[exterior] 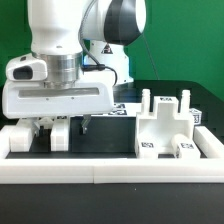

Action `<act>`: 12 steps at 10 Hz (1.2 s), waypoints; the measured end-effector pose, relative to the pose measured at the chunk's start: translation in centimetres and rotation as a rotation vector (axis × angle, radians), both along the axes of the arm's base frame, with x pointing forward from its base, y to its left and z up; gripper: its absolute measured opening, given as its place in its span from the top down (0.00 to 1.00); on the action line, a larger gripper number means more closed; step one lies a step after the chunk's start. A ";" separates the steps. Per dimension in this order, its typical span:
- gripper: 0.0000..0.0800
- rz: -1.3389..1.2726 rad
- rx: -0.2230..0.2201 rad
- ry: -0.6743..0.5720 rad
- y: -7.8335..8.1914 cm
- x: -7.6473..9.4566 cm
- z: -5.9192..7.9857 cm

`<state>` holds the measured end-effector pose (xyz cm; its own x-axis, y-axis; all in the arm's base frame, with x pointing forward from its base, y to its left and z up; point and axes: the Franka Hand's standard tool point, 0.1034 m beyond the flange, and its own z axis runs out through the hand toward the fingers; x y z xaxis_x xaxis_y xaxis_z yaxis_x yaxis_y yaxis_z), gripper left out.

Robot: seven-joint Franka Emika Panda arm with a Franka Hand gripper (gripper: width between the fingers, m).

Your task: Assemble chair

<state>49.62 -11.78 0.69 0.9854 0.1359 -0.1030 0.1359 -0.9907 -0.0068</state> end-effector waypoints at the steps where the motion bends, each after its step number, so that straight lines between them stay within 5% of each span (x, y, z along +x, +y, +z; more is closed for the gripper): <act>1: 0.23 0.000 0.000 0.000 0.0 0.0 0.0; 2: 0.23 0.001 0.001 0.000 0.1 0.0 0.0; 4: 0.64 0.002 0.001 0.000 0.1 0.0 0.0; 9: 0.64 -0.019 0.004 -0.010 0.6 0.9 0.7; 12: 0.64 -0.061 0.019 -0.022 1.4 1.8 3.1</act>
Offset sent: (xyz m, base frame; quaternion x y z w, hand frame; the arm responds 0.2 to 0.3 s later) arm 0.0011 0.0040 -0.0013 0.0019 0.0023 -0.0013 1.0000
